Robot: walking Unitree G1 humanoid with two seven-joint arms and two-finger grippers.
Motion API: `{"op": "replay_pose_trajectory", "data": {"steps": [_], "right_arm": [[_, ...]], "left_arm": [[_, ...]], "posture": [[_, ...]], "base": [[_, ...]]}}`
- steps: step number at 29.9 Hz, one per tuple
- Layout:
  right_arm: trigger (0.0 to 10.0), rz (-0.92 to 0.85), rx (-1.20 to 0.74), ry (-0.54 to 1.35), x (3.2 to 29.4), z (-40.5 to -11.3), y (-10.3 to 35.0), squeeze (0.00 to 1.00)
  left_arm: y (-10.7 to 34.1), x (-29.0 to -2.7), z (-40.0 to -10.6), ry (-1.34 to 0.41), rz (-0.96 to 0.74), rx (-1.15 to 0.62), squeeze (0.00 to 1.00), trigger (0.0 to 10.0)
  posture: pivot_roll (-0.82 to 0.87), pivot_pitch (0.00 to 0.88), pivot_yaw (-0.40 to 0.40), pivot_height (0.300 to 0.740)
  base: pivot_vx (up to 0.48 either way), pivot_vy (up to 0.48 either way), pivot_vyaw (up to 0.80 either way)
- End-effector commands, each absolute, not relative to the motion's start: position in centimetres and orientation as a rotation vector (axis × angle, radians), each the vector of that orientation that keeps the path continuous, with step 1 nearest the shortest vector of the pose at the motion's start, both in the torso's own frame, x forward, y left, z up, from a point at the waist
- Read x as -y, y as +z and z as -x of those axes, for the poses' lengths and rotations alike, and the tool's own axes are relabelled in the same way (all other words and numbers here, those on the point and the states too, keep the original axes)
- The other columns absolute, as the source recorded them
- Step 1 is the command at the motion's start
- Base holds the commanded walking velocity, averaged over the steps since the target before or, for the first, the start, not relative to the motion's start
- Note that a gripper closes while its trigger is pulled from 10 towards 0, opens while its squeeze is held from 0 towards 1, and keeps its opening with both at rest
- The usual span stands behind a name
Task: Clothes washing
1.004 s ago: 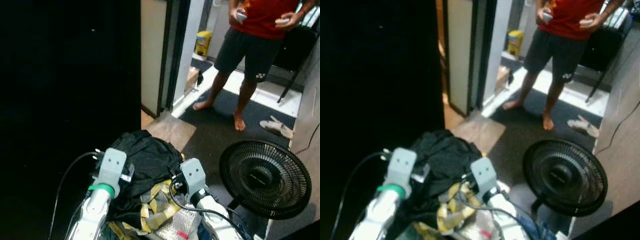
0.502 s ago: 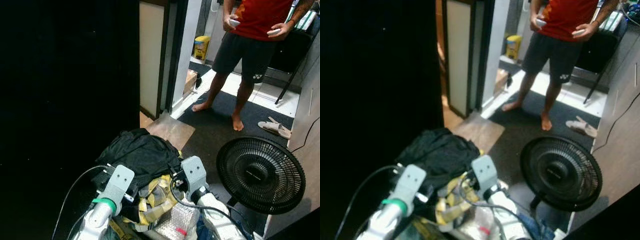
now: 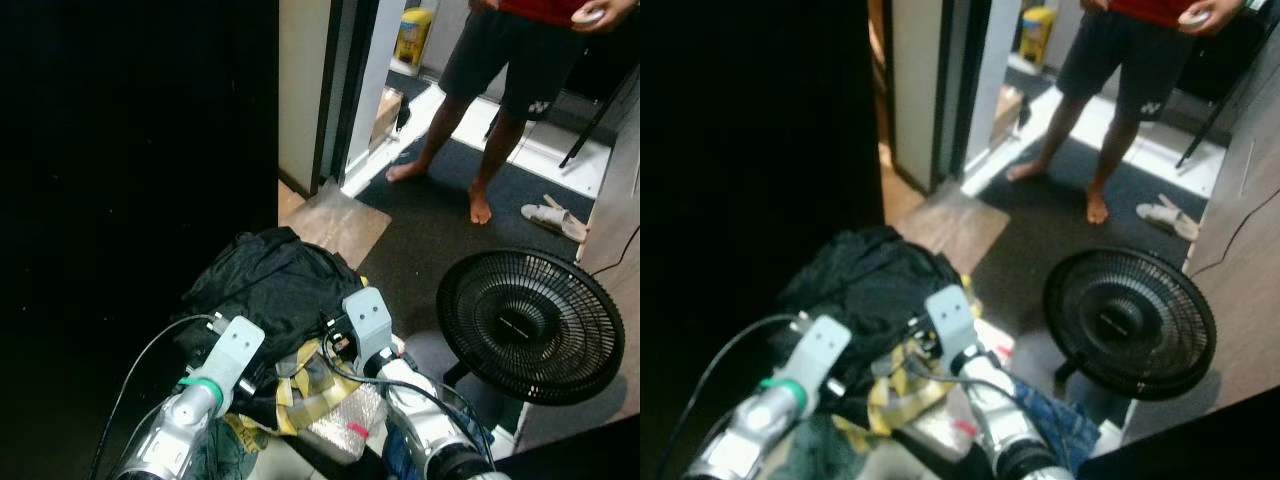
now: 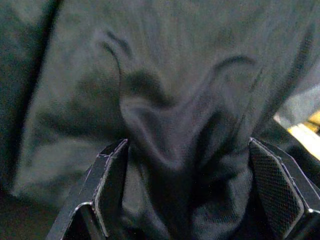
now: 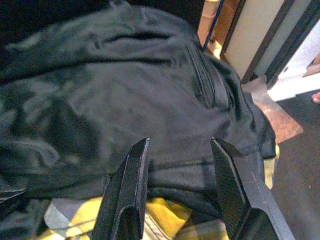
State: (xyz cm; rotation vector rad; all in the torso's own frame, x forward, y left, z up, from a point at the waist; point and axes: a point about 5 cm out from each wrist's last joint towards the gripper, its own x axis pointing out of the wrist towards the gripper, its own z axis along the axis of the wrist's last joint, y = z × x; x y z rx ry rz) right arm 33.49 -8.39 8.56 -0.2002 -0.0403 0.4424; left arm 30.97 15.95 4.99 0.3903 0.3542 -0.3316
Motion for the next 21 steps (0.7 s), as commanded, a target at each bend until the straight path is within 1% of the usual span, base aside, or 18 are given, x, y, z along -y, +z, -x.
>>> {"op": "replay_pose_trajectory", "data": {"steps": [1,2,3,4,5,6,7,21], "right_arm": [[10.0,0.206,-0.010,0.423,9.2,-33.2,7.5,0.00],[10.0,0.207,-0.012,0.418,9.4,-33.2,7.5,0.00],[10.0,0.209,-0.014,0.413,9.6,-33.2,7.4,0.00],[10.0,0.210,-0.016,0.408,9.8,-33.2,7.3,0.00],[10.0,0.210,-0.016,0.408,9.8,-33.2,7.3,0.00],[10.0,0.212,-0.018,0.405,9.9,-33.2,7.3,0.00],[10.0,0.211,-0.018,0.402,10.0,-33.2,7.2,0.00],[10.0,0.205,-0.016,0.400,9.9,-32.8,6.8,0.00]], "left_arm": [[3.8,-16.3,-30.1,-0.344,-0.358,-0.414,0.00,10.0],[3.7,-16.4,-30.1,-0.343,-0.359,-0.414,0.00,10.0],[3.6,-16.5,-30.1,-0.340,-0.371,-0.413,0.00,8.6],[3.6,-16.6,-30.1,-0.324,-0.373,-0.403,0.00,4.7],[3.6,-16.6,-30.1,-0.324,-0.373,-0.403,0.00,4.7],[3.6,-16.6,-30.1,-0.316,-0.367,-0.399,0.00,1.4],[3.6,-16.6,-30.2,-0.296,-0.367,-0.390,0.00,0.0],[4.8,-15.5,-30.0,-0.304,-0.307,-0.308,0.00,0.0]], "posture": [[0.09,0.291,-0.008,0.740],[0.09,0.291,-0.008,0.740],[0.09,0.292,-0.008,0.740],[0.09,0.291,-0.008,0.740],[0.09,0.291,-0.008,0.740],[0.08,0.288,-0.009,0.740],[0.08,0.285,-0.010,0.740],[0.07,0.271,-0.006,0.740]], "base": [[0.000,0.000,0.00],[0.000,0.000,0.00],[0.000,0.000,0.00],[0.000,0.000,0.00],[0.000,0.000,0.00],[0.000,0.000,0.00],[0.000,0.000,0.00],[0.000,0.000,0.00]]}}
